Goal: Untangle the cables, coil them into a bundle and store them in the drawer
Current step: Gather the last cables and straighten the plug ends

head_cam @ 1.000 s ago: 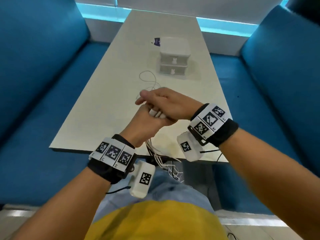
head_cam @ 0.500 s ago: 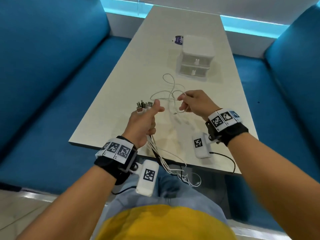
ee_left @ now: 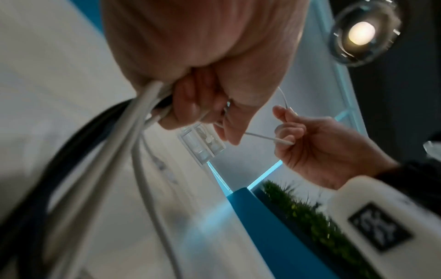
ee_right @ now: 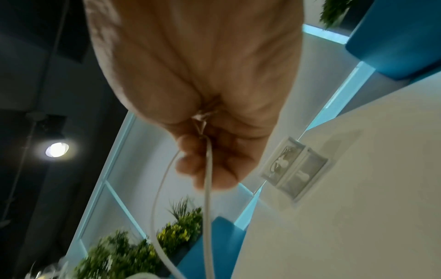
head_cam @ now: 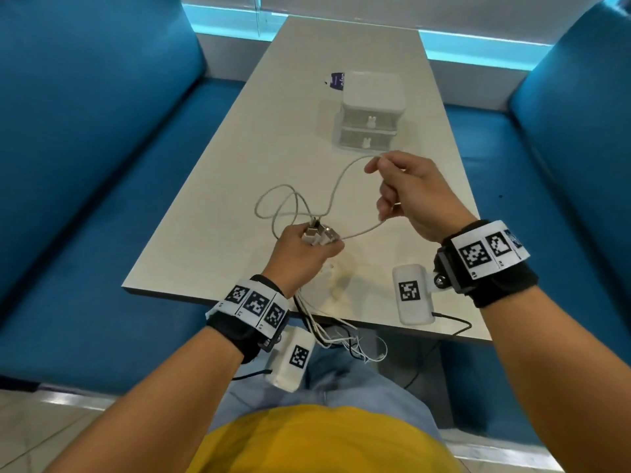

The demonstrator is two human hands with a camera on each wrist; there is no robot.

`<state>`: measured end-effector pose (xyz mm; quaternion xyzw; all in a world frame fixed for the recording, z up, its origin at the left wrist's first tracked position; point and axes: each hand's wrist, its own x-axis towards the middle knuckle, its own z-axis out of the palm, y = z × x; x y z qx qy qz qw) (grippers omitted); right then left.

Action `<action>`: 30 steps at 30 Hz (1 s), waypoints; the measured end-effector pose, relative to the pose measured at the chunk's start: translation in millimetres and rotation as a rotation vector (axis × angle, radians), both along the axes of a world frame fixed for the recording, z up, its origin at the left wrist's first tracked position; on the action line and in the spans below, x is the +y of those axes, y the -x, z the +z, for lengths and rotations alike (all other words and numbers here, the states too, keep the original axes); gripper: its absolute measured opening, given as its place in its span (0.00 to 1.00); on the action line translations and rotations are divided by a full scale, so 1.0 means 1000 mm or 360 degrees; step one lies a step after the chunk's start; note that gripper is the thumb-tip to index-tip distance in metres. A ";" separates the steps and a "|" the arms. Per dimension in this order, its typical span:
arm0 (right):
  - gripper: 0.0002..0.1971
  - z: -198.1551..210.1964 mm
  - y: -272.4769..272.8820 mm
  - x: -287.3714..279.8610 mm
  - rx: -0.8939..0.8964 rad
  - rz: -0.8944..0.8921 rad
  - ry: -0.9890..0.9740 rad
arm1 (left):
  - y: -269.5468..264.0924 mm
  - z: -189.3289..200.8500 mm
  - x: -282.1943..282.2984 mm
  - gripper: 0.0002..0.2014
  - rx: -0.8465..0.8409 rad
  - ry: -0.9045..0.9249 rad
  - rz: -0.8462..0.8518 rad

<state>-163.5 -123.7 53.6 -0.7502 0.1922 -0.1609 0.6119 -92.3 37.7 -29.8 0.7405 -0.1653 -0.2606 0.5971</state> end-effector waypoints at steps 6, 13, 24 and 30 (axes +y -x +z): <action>0.14 0.007 0.008 -0.044 -0.0140 -0.0567 -0.0196 | 0.000 -0.007 0.008 0.09 -0.0215 -0.0309 -0.0114; 0.10 -0.033 0.018 -0.075 0.0112 -0.0902 -0.0246 | 0.001 -0.006 0.013 0.15 -0.0292 -0.0223 -0.0213; 0.08 -0.065 0.031 -0.101 0.0616 -0.0829 -0.0112 | -0.015 -0.021 0.020 0.15 -0.0021 -0.0090 0.0139; 0.06 -0.065 0.027 -0.089 0.0682 -0.0800 -0.0189 | -0.009 -0.022 0.007 0.11 -0.0023 -0.0180 -0.0018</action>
